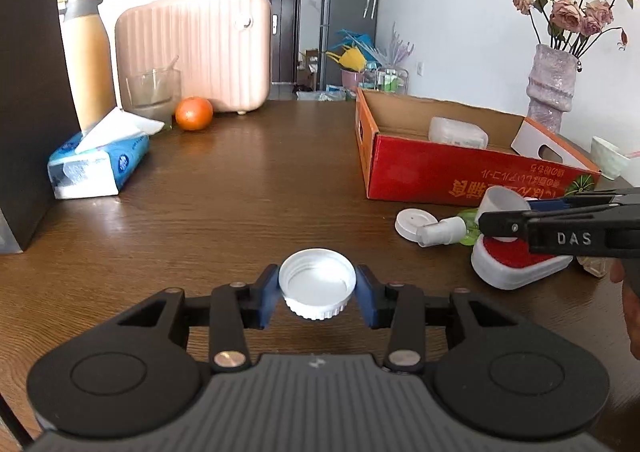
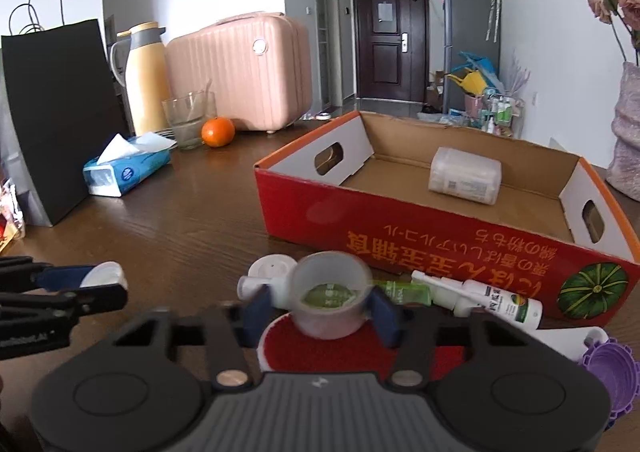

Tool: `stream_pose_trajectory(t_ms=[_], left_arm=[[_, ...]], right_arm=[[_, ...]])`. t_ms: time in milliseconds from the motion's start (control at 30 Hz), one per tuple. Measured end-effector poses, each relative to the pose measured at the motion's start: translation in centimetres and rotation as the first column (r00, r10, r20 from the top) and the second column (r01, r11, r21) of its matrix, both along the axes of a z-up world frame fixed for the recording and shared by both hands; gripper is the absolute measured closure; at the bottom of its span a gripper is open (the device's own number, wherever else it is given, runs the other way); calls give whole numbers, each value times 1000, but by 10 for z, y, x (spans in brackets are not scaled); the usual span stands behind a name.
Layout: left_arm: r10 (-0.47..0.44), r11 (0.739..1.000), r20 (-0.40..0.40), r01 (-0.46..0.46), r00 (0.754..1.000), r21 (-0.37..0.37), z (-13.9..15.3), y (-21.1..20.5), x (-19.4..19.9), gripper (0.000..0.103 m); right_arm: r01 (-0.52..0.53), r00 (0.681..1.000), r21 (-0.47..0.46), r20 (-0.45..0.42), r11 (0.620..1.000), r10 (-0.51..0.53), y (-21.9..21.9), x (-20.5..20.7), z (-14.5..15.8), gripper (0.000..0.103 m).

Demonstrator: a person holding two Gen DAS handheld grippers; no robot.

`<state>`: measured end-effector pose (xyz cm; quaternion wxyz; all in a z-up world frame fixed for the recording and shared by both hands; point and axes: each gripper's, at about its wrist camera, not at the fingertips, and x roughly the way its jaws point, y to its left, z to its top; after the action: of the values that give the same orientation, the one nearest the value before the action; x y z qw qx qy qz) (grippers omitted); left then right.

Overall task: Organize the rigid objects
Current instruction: 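Grasp the white bottle cap with left gripper while right grasps grey tape roll, then carry the bottle cap and tape roll up over the red box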

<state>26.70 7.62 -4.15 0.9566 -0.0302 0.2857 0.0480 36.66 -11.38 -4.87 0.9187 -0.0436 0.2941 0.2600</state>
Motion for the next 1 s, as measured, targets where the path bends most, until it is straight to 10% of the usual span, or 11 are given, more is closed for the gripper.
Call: stream_pose_trajectory(t_ms=[600, 1000], left_arm=[[-221, 975, 167, 214, 961, 59, 48, -101, -54, 62], [-220, 975, 263, 204, 939, 89, 72, -100, -118, 62]], right_arm=[[275, 942, 8, 197, 962, -271, -138, -130, 54, 60], [249, 921, 78, 289, 965, -260, -137, -204, 76, 60]])
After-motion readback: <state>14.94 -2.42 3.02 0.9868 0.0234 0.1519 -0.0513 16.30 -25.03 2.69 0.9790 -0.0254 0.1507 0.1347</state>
